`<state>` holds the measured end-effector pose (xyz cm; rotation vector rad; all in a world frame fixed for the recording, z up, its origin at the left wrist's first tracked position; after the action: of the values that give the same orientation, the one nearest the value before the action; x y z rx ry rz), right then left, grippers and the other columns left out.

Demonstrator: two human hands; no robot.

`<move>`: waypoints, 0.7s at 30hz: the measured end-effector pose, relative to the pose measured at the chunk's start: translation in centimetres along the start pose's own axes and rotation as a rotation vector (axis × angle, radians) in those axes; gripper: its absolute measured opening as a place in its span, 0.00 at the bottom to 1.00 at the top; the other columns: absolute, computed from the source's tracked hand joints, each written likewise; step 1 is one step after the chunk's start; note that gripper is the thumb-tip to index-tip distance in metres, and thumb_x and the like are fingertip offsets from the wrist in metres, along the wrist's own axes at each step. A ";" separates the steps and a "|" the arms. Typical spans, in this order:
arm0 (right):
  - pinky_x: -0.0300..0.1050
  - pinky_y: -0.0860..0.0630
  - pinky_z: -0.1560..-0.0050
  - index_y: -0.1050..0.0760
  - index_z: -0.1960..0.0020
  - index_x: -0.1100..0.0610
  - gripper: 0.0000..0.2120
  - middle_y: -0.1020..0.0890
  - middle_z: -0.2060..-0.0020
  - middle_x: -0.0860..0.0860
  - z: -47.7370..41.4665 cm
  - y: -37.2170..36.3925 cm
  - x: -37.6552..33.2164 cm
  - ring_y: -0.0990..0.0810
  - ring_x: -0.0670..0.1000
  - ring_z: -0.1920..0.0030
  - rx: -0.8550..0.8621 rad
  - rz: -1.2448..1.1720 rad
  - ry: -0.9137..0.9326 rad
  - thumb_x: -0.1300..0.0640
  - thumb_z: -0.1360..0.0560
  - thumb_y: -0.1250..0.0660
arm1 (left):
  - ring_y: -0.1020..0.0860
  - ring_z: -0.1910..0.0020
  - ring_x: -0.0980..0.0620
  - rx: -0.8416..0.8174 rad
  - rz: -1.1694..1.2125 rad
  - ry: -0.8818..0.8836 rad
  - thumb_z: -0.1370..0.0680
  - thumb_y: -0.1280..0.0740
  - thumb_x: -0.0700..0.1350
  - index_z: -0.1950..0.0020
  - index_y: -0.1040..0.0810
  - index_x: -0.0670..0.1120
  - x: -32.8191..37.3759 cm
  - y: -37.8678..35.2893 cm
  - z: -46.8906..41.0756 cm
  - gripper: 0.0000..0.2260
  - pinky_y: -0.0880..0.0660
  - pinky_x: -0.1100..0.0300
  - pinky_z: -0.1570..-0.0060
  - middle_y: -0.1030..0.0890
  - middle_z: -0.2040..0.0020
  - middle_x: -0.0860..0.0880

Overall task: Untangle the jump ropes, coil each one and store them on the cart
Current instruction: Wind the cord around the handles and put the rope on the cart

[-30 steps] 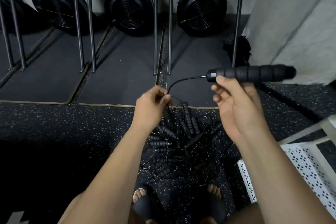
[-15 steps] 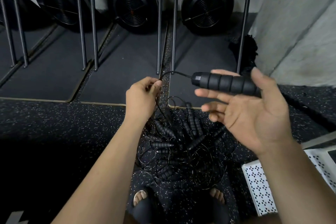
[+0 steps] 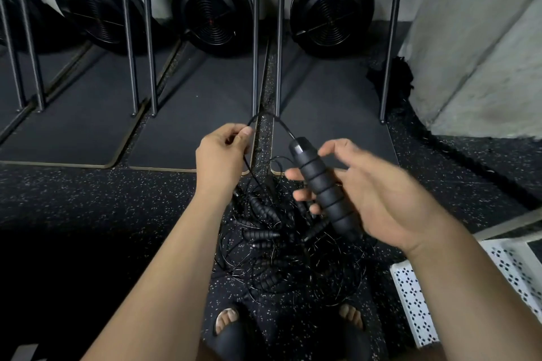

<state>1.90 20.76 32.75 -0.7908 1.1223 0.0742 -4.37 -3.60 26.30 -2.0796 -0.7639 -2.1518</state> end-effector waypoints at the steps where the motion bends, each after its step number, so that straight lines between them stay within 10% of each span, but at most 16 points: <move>1: 0.52 0.20 0.49 0.34 0.36 0.52 0.16 0.18 0.35 0.68 -0.3 0.0 0.4 0.16 0.63 0.45 0.075 0.061 -0.004 0.52 0.19 0.31 | 0.18 0.61 0.52 -0.017 -0.003 -0.002 0.17 0.29 0.51 0.51 0.13 0.56 0.1 -0.2 0.1 0.06 0.17 0.41 0.49 0.15 0.63 0.53; 9: 0.66 0.18 0.38 0.21 0.40 0.53 0.18 0.14 0.55 0.58 -3.1 1.9 3.7 0.15 0.53 0.58 0.585 0.416 -0.024 0.67 0.26 0.25 | 0.18 0.61 0.53 -0.312 -0.021 -0.114 0.17 0.29 0.51 0.51 0.13 0.55 2.3 -2.1 2.4 0.06 0.17 0.41 0.46 0.14 0.61 0.50; 21: 0.56 0.17 0.52 0.15 0.56 0.57 0.03 0.12 0.61 0.56 -4.9 2.0 6.0 0.17 0.51 0.64 0.576 0.672 -0.098 0.64 0.28 0.25 | 0.18 0.57 0.46 -0.448 0.348 -0.084 0.16 0.30 0.44 0.44 0.13 0.44 5.3 -2.5 4.8 0.07 0.18 0.52 0.56 0.16 0.56 0.38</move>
<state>-0.03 17.30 25.79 0.1197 1.1935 0.3310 -1.29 1.96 30.44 -2.2909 0.0978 -2.1879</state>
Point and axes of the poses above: each hand's wrist, its own z-axis away from the middle knuckle, its own y-axis out of the back of the hand, x = y × z, the point moved 2 cm from there along -z, towards the middle knuckle
